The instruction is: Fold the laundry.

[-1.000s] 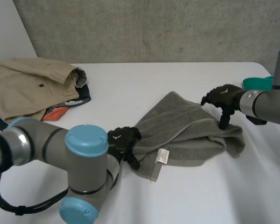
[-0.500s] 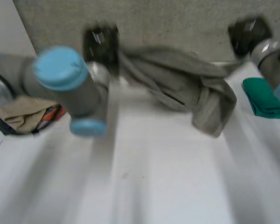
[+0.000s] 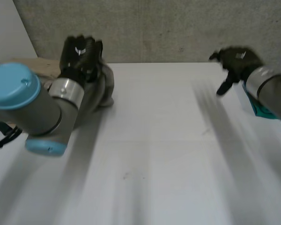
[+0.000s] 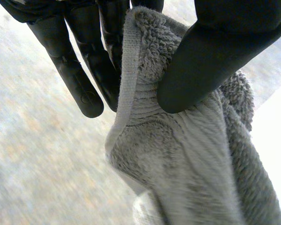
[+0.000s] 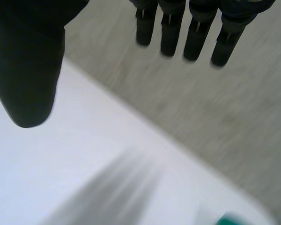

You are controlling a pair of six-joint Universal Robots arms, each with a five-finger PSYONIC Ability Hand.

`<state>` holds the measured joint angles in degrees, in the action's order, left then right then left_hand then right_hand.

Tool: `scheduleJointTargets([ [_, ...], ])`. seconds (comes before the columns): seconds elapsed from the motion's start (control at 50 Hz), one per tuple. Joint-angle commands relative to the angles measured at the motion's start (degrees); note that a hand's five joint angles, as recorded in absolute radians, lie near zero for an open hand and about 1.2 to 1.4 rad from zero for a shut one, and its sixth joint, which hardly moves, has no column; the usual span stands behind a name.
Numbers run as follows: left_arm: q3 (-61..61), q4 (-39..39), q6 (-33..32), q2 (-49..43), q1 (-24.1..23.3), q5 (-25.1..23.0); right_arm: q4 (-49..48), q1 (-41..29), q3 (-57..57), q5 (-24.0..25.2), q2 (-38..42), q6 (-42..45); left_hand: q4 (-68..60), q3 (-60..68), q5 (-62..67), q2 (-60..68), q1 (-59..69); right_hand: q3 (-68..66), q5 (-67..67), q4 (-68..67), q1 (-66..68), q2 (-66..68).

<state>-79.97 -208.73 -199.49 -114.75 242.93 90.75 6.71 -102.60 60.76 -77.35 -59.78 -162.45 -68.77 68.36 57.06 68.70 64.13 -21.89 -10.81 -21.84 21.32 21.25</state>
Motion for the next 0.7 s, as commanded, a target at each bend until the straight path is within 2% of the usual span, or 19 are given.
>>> scheduleJointTargets([
  [0.02,-10.6,1.0,-4.1,9.1,0.4,-1.6,8.6,-1.7,-0.2,0.7,7.0,-0.1,-11.2,11.6,12.9,11.3,15.9,11.9,10.8,11.8,-11.3,-11.3],
  [0.12,-14.9,1.2,-9.2,18.1,0.3,-2.9,8.8,-6.4,-3.4,1.2,9.9,-4.3,-11.2,11.6,12.9,11.3,15.9,11.9,10.8,11.8,-11.3,-11.3],
  [0.22,-16.6,4.0,-10.5,25.9,-0.2,-5.5,8.5,-15.2,-9.2,5.6,14.6,-11.6,-11.2,11.6,12.9,11.3,15.9,11.9,10.8,11.8,-11.3,-11.3],
  [0.26,-16.6,5.3,-10.5,27.5,-0.3,-5.9,8.4,-16.8,-11.1,6.1,16.3,-13.7,-11.2,11.6,12.9,11.3,15.9,11.9,10.8,11.8,-11.3,-11.3],
  [0.4,-16.8,8.9,-10.4,31.9,-2.2,-5.9,3.6,-24.8,-27.9,6.1,29.0,-27.8,-11.2,11.6,12.9,11.3,15.9,11.9,10.8,11.8,-11.3,-11.3],
  [0.56,-17.9,9.0,-10.5,35.5,-4.7,-6.0,1.3,-27.8,-39.0,5.0,38.2,-35.2,-11.2,11.6,12.9,11.3,15.9,11.9,10.8,11.8,-11.3,-11.3],
  [0.6,-18.1,9.0,-10.5,35.6,-4.7,-6.0,2.1,-28.7,-39.1,5.8,39.6,-35.3,-11.2,11.6,12.9,11.3,15.9,-26.7,-27.8,-26.7,27.3,27.3],
  [0.64,-18.1,8.8,-10.5,35.6,-4.6,-6.0,2.8,-28.9,-38.4,5.9,39.8,-35.0,-11.2,11.6,12.9,11.3,15.9,-58.0,-59.0,-58.0,58.5,58.6],
  [0.7,-17.6,8.6,-10.5,35.5,-4.1,-5.9,5.3,-28.9,-36.3,4.8,39.0,-33.9,-11.2,11.6,12.9,11.3,15.9,-58.1,-59.2,-58.2,58.7,58.7],
])
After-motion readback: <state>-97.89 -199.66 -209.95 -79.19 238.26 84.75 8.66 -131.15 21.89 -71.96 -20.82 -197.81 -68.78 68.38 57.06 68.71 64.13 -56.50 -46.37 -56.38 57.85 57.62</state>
